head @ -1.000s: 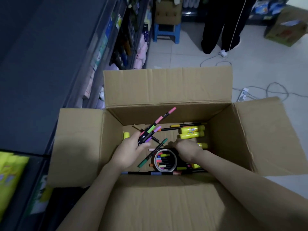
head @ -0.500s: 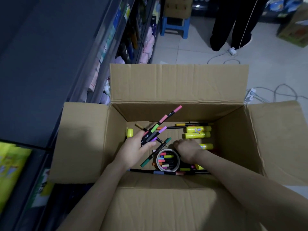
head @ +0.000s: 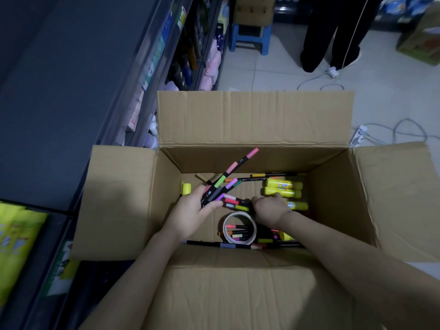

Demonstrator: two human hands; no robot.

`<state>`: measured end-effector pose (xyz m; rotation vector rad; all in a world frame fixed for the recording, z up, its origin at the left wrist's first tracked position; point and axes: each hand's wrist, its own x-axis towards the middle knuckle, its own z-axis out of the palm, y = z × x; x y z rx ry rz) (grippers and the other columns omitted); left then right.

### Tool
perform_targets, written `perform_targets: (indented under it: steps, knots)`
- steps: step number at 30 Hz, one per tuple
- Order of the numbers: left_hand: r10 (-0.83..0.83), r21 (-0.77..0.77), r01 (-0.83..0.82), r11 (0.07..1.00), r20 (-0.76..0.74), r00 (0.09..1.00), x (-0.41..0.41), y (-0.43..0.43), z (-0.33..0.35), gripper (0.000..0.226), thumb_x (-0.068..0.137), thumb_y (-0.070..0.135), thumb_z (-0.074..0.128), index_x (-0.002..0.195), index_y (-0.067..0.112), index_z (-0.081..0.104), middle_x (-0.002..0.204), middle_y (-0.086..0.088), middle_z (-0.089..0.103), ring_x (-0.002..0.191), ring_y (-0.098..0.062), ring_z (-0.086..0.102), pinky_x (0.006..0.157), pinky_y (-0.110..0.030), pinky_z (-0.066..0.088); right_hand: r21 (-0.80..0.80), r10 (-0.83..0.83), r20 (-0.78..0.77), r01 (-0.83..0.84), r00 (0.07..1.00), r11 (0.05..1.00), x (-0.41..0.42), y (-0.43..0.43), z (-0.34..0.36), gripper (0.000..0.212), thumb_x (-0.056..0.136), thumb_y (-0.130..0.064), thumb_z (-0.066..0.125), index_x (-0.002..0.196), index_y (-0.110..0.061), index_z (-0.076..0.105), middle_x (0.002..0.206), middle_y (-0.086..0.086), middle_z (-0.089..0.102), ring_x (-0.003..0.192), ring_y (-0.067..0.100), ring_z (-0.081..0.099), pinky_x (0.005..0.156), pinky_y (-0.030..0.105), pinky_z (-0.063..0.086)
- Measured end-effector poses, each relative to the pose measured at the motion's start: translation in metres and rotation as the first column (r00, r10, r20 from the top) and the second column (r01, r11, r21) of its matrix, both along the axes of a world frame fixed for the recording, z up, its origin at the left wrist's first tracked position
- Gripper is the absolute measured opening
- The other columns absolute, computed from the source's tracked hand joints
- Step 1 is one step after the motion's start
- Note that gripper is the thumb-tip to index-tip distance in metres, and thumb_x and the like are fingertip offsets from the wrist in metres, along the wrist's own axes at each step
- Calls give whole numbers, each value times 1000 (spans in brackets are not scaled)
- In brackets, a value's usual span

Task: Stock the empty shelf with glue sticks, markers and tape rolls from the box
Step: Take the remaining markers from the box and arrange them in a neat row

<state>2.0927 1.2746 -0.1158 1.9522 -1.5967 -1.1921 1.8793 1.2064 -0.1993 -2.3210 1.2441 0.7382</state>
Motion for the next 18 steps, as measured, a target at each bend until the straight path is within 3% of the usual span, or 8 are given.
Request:
perform_targets:
  steps: [6, 9, 11, 14, 18]
  knots:
    - [-35, -23, 36, 999, 44, 998, 0, -2, 6, 28, 89, 46, 57, 103, 21, 53, 73, 11, 54, 64, -3, 51, 54, -18, 35, 67, -137, 188, 126, 973, 990, 5, -4, 30, 20, 95, -25, 48, 109, -12, 46, 97, 11, 64, 100, 35, 58, 99, 47, 31]
    - [-42, -45, 44, 998, 58, 997, -1, -4, 14, 27, 89, 47, 56, 101, 23, 53, 73, 10, 54, 63, -3, 51, 54, -21, 34, 158, -227, 356, 181, 907, 971, 7, -3, 44, 14, 93, -23, 52, 102, -12, 52, 96, 12, 62, 96, 34, 57, 79, 36, 39]
    - [-35, -57, 38, 998, 63, 997, 0, -5, 22, 27, 89, 49, 56, 102, 26, 53, 75, 10, 57, 66, -2, 54, 55, -21, 37, 194, -268, 437, 201, 859, 960, 9, -2, 56, 5, 92, -17, 53, 95, -13, 52, 92, 12, 60, 90, 32, 57, 64, 31, 32]
    - [-7, -112, 14, 994, 69, 998, 3, -7, 38, 22, 89, 49, 56, 94, 28, 52, 69, 11, 55, 62, 2, 53, 51, -16, 35, 207, -315, 507, 241, 803, 948, 11, 2, 74, 2, 92, -15, 52, 93, -14, 51, 88, 7, 56, 80, 25, 53, 62, 28, 30]
    - [43, -175, -34, 984, 47, 998, 3, -7, 58, 16, 90, 45, 57, 84, 34, 47, 62, 12, 50, 58, 4, 50, 51, -15, 34, 247, -425, 608, 350, 670, 904, 11, 11, 96, 14, 90, -15, 53, 102, -9, 58, 84, 9, 65, 77, 26, 62, 70, 40, 50]
